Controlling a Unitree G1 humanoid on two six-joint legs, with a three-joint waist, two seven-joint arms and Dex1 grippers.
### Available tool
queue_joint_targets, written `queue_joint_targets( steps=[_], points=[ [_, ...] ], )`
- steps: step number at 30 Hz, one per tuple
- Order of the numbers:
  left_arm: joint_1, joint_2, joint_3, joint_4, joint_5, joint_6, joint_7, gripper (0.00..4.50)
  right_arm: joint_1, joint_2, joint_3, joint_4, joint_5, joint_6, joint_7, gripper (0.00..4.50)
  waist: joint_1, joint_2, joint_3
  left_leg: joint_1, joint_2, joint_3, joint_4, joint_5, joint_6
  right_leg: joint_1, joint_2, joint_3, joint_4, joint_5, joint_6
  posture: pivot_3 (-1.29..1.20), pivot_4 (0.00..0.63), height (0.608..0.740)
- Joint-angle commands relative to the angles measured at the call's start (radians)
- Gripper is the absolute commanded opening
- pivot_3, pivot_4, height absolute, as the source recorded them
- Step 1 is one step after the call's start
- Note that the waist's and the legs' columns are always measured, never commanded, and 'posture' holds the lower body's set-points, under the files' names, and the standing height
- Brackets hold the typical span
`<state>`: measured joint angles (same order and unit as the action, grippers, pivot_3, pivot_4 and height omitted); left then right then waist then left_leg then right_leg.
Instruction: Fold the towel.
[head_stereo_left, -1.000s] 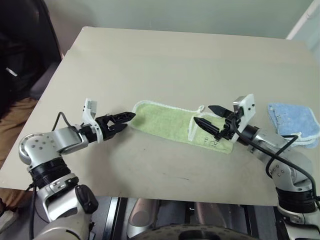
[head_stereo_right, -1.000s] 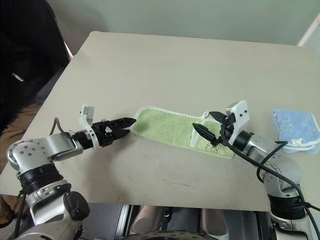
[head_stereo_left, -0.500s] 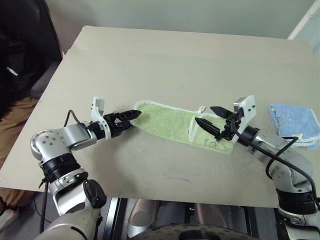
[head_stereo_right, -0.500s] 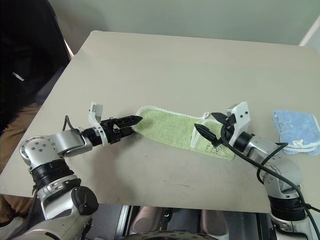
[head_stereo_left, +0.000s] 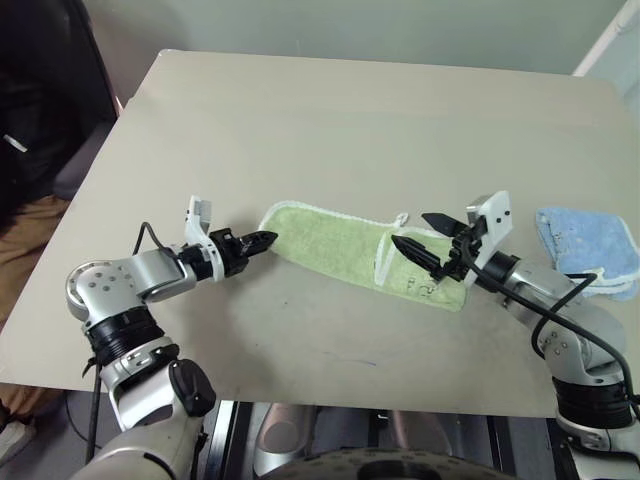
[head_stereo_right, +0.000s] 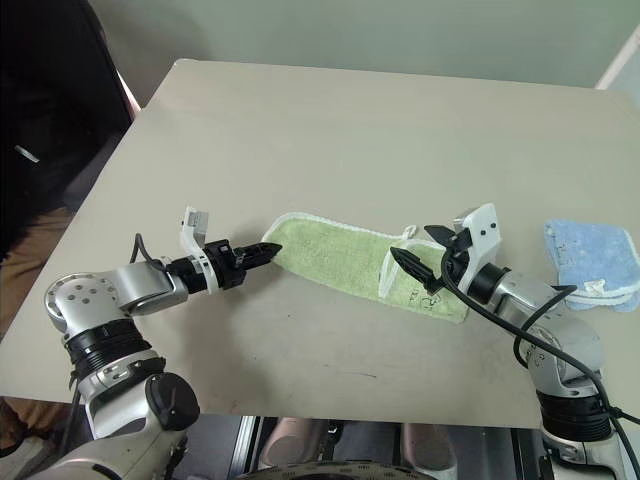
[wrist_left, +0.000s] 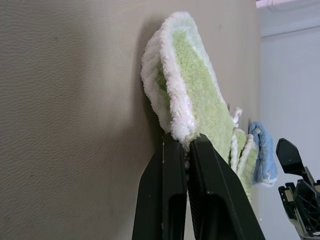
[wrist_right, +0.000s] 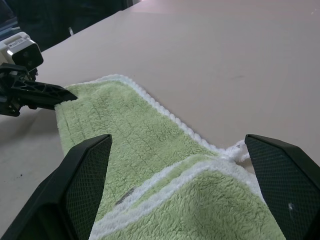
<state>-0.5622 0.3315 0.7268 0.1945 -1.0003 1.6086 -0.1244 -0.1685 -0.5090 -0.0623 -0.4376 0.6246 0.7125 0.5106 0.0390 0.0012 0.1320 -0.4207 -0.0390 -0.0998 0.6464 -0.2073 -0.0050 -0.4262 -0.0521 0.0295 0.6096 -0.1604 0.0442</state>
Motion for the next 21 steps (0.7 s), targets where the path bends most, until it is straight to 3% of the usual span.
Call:
queue_joint_targets(
  steps=[1, 11, 16, 21],
  points=[
    [-0.035, 0.017, -0.023, -0.019, -0.047, 0.006, -0.053, 0.05, 0.005, -0.017, -0.042, -0.045, 0.019, -0.014, 0.019, 4.5, 0.001, -0.001, 0.001, 0.0, 0.0, 0.0, 0.0, 0.0, 0.0, 0.0, 0.0, 0.0, 0.0, 0.0, 0.0, 0.0, 0.15, 0.74],
    [-0.172, -0.073, -0.155, -0.053, -0.069, -0.018, -0.146, 0.05, 0.021, -0.069, -0.186, -0.079, 0.096, 0.019, 0.009, 4.5, 0.005, -0.005, 0.003, 0.0, -0.001, 0.0, 0.0, 0.001, 0.0, 0.001, -0.001, 0.0, 0.0, 0.0, 0.0, 0.0, 0.15, 0.74],
    [-0.239, -0.223, -0.236, -0.027, -0.09, 0.001, -0.168, 0.05, 0.042, -0.101, -0.265, -0.079, 0.107, 0.022, 0.0, 4.5, 0.008, -0.006, 0.003, -0.001, -0.001, 0.001, 0.0, 0.003, 0.004, 0.001, -0.002, 0.0, 0.0, 0.0, 0.002, 0.0, 0.15, 0.74],
    [-0.233, -0.305, -0.352, 0.024, -0.047, -0.008, -0.206, 0.05, 0.06, -0.105, -0.296, -0.1, 0.109, 0.026, -0.027, 4.5, 0.004, -0.007, 0.004, 0.0, 0.0, 0.004, 0.001, 0.003, 0.005, 0.001, -0.002, 0.0, 0.0, 0.002, 0.006, 0.0, 0.15, 0.74]
  ],
)
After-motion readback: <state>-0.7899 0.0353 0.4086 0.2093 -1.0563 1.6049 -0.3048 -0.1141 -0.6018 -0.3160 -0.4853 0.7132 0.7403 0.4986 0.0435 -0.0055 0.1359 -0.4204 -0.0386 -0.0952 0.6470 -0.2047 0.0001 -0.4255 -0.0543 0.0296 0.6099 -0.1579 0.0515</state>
